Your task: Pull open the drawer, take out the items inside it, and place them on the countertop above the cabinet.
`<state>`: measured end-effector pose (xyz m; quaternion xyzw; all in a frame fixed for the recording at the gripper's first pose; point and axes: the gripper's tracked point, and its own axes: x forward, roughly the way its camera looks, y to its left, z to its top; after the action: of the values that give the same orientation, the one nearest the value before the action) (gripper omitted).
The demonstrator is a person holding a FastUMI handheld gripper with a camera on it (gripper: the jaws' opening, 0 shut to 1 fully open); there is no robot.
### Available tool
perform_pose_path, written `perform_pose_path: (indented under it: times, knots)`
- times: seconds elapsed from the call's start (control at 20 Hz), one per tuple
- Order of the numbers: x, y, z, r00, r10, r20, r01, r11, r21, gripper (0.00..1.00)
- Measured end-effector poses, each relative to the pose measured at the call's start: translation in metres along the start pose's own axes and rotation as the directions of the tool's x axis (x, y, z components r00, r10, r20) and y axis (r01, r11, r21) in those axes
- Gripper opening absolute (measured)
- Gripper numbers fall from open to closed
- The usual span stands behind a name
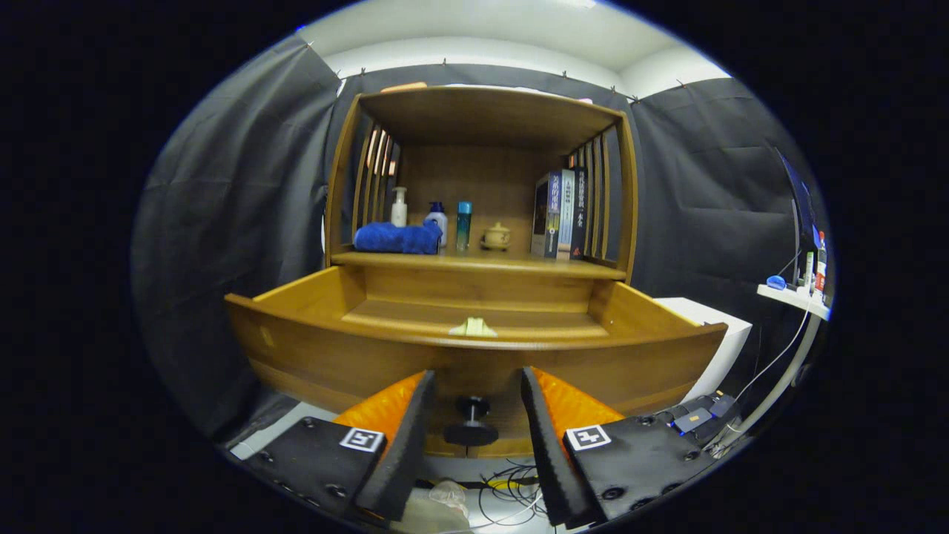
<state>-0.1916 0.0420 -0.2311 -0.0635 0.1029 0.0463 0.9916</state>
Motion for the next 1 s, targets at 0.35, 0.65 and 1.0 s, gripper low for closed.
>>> perform_pose_path:
  times: [0.35, 0.65, 1.0]
  knots:
    - [0.013, -0.003, 0.079, 0.999, -0.013, 0.030, 0.008, 0.988, 0.152, 0.91]
    - [0.050, -0.001, 0.127, 1.000, 0.013, -0.001, -0.012, 0.980, 0.197, 0.98]
    - [0.100, 0.002, 0.134, 0.984, 0.046, -0.170, -0.022, 0.989, 0.145, 0.98]
